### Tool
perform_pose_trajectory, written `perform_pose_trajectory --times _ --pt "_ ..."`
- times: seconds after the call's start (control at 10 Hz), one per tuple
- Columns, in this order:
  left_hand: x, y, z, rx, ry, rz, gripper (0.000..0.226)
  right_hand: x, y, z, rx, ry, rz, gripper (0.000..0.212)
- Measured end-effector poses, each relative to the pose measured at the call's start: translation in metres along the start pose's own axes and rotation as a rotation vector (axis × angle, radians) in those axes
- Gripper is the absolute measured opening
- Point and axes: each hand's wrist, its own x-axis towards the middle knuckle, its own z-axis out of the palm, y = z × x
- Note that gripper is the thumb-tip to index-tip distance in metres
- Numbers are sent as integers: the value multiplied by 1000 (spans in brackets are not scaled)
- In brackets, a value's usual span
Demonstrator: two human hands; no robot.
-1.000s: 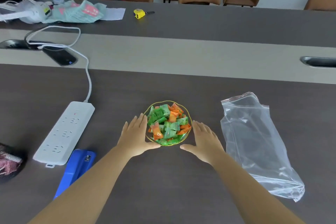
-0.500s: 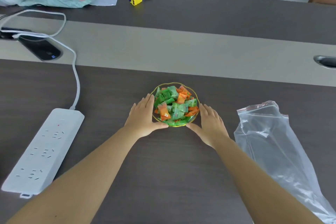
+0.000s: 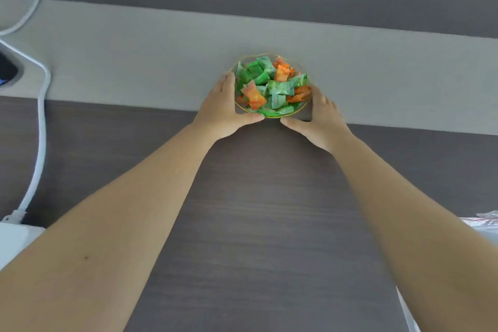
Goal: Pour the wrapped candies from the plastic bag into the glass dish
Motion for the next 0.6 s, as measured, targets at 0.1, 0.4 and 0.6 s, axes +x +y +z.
perform_pose_trajectory --times 0.1,0.4,0.6 --pt "26 0 3 -1 34 -8 98 27 3 -2 -22 9 0 96" --pt "6 30 -10 -10 93 -53 89 11 -16 -21 66 81 20 83" --pt "-199 31 11 -473 -236 -229 59 -214 -22 -30 395 56 -218 67"
